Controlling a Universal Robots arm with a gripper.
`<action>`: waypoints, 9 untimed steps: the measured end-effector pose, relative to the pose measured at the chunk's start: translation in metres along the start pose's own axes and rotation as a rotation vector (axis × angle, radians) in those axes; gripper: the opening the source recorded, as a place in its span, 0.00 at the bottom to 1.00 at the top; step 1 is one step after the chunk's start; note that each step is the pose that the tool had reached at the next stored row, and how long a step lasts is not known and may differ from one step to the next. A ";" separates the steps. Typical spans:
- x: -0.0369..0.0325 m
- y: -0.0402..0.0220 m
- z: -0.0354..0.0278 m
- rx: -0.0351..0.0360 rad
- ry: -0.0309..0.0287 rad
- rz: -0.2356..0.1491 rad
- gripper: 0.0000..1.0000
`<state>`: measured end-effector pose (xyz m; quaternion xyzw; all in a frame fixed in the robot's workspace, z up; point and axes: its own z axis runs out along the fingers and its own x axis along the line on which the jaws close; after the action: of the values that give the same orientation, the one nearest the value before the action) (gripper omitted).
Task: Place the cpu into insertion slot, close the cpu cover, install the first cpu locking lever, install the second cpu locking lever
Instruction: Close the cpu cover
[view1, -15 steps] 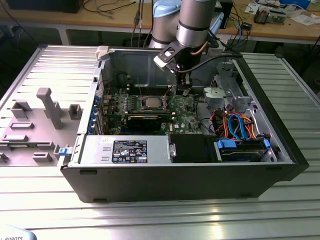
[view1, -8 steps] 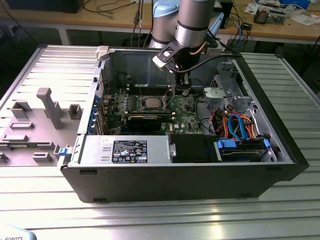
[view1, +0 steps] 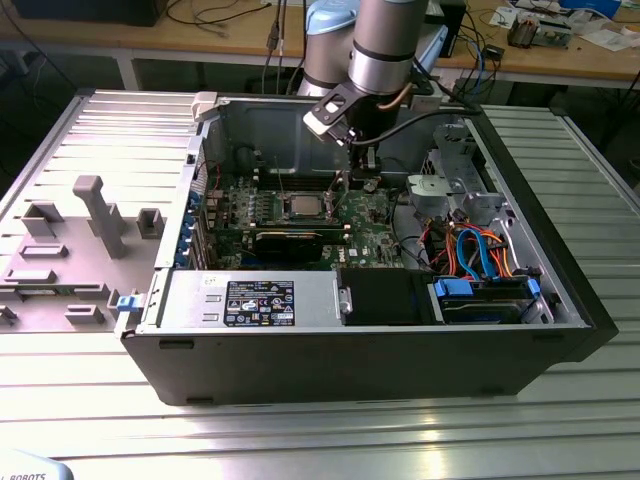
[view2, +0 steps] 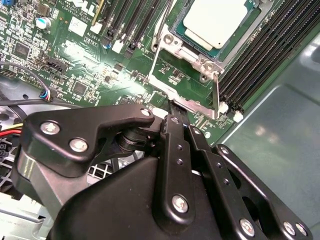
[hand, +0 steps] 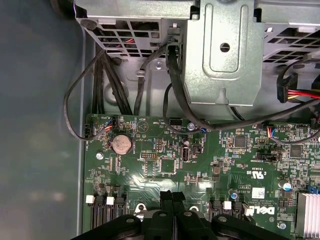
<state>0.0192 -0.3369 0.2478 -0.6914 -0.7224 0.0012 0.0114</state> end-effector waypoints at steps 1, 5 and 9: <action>0.0000 -0.0002 0.0000 0.0000 0.0000 0.000 0.11; 0.0001 -0.0014 0.0000 0.0000 0.0000 0.000 0.11; 0.0001 -0.0025 0.0000 0.0000 0.0000 0.000 0.11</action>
<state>0.0167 -0.3369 0.2478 -0.6914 -0.7224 0.0012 0.0113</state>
